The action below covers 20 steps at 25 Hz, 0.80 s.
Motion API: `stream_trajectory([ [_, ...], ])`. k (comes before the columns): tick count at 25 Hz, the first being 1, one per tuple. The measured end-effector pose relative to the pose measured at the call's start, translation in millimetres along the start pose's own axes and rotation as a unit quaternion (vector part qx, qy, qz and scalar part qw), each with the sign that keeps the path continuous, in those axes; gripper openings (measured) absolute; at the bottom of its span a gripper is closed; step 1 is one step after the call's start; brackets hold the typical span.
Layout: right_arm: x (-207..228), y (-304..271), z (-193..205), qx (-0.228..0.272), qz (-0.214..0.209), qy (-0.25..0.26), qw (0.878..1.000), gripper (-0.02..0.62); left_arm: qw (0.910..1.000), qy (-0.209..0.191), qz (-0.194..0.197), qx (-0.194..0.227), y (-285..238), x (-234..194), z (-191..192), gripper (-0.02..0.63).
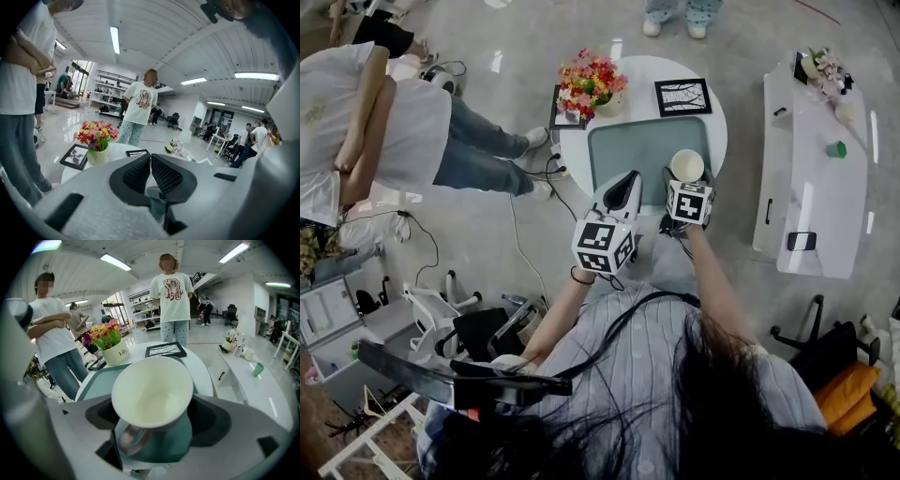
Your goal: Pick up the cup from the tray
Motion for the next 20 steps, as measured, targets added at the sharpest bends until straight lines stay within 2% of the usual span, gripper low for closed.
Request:
stream_trajectory([
  [8, 0.5, -3.7, 1.1, 0.011, 0.023, 0.003, 1.000, 0.397, 1.0000, 0.004, -0.008, 0.001, -0.9, -7.3, -2.8, 0.015],
  [20, -0.5, 1.7, 2.2, 0.016, 0.010, 0.016, 1.000, 0.398, 0.9995, 0.000, -0.029, 0.012, 26.7, -22.6, -5.6, 0.015],
])
Point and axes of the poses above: the fingertips, and each gripper's own axes: y backward along the fingers, x to its right, z out of its underside, the point moved 2 cm from there along y, backward along the fingers, and after that the axes turned 12 degrees about y, right-handed, at the moved point
